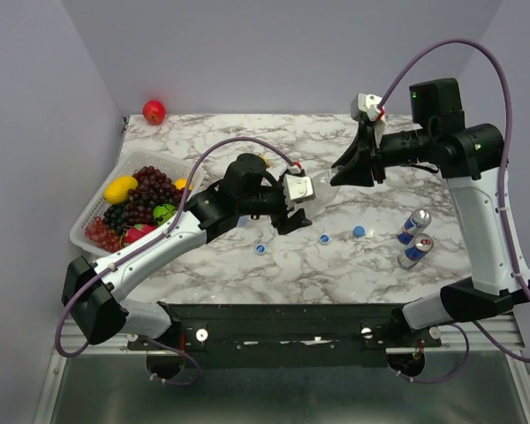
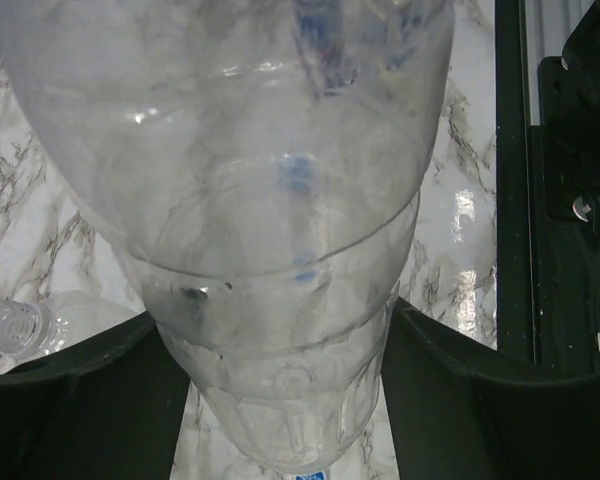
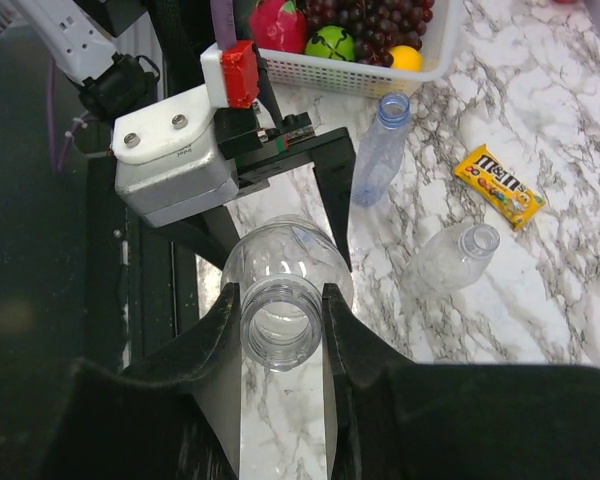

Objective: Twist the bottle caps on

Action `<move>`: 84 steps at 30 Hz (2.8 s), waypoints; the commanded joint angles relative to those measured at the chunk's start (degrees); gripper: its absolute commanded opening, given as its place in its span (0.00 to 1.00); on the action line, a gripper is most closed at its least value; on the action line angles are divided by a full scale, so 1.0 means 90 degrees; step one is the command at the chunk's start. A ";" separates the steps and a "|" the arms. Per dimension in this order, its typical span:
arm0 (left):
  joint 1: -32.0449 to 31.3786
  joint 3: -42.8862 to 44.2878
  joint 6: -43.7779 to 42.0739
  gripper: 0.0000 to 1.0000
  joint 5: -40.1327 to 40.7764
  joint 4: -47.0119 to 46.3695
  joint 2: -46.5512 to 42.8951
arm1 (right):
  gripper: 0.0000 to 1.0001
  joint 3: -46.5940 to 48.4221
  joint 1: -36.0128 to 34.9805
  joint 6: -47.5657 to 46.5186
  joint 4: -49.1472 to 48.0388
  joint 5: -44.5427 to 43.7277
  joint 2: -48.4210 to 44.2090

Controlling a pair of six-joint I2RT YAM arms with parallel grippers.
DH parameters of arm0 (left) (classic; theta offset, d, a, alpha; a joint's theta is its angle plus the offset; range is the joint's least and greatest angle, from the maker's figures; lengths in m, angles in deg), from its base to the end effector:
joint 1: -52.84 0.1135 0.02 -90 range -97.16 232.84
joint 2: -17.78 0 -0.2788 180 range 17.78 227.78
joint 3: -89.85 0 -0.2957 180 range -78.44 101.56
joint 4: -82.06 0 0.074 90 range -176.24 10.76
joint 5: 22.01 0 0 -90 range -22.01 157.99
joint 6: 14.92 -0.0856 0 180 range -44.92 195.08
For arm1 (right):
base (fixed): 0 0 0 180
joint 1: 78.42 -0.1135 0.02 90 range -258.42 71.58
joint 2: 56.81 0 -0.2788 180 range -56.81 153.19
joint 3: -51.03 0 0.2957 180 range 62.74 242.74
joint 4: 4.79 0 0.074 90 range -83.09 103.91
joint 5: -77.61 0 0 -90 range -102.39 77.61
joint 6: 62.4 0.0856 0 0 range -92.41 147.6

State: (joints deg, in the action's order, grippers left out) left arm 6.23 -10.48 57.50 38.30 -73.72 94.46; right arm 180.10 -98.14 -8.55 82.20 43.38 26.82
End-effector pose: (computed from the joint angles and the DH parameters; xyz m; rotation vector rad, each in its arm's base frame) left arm 0.2367 -0.3121 0.3465 1.3358 1.4641 -0.8348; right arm 0.2472 0.1638 0.5202 -1.3715 1.5597 0.9282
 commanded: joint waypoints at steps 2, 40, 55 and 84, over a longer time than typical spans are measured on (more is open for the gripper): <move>0.0003 -0.0110 -0.0097 0.58 -0.0236 -0.0365 -0.0161 | 0.11 -0.0188 -0.0103 0.0089 0.0326 0.0210 0.0033; 0.1741 -0.1360 0.0010 0.02 0.0809 0.0475 -0.3218 | 0.67 -0.6126 -0.0435 -0.3718 -0.4322 -0.3257 0.1664; 0.1888 -0.1507 -0.0097 0.03 0.1082 0.0328 -0.3169 | 0.50 -0.6380 -0.0728 -0.4197 -0.4166 -0.3501 0.1772; 0.0717 -0.3487 -0.0682 0.00 0.0096 -0.0237 -0.3413 | 0.22 -0.3541 -0.0913 -0.1521 -0.0857 -0.1724 -0.1861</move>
State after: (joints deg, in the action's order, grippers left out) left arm 15.89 -37.04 54.92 42.21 -72.06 65.39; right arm 139.95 -105.44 -26.75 63.77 22.14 12.57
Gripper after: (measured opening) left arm 0.505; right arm 0.390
